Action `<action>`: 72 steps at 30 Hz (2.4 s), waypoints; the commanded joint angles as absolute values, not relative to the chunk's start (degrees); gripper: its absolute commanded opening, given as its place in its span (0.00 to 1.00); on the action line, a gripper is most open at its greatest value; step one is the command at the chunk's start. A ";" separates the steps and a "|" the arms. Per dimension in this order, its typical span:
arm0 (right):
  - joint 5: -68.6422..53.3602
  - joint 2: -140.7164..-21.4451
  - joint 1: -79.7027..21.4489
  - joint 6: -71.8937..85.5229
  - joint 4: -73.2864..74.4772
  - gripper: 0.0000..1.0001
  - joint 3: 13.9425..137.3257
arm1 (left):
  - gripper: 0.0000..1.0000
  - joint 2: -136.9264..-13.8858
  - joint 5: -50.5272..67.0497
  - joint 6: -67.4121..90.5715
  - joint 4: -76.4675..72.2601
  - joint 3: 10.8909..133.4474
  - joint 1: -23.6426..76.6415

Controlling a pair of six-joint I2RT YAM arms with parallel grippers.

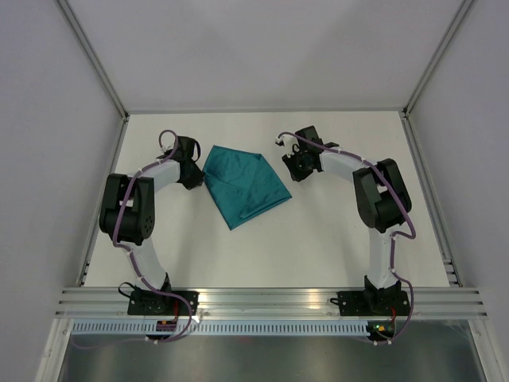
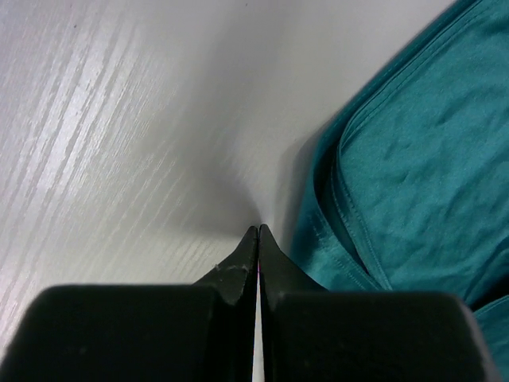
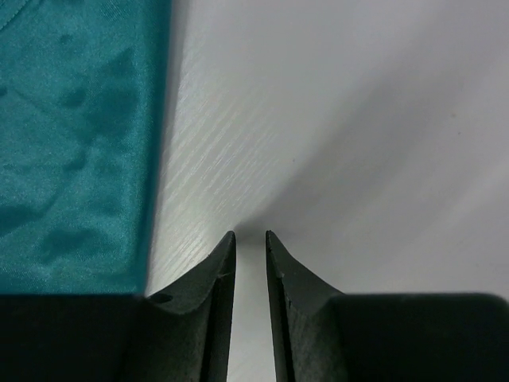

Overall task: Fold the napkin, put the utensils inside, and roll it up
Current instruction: Fold the napkin, then roll the napkin with the utensil

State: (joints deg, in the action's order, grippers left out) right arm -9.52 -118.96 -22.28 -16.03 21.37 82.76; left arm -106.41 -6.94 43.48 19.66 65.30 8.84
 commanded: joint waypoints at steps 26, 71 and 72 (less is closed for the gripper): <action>-13.01 -107.49 -29.79 -18.54 26.19 0.26 70.14 | 0.02 -121.11 -4.84 34.02 29.79 86.04 11.60; -4.49 -94.83 -47.89 -28.57 17.94 0.66 65.48 | 0.61 -77.81 4.40 21.98 19.07 74.02 8.70; -4.13 -95.88 -48.94 -28.39 17.41 0.66 65.48 | 0.61 -74.22 3.44 22.06 19.16 72.87 8.79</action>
State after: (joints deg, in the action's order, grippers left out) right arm -6.61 -93.82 -46.61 -26.83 21.04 66.17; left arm -80.68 3.05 24.99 21.71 75.85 8.60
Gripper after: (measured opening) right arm 0.655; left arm 0.609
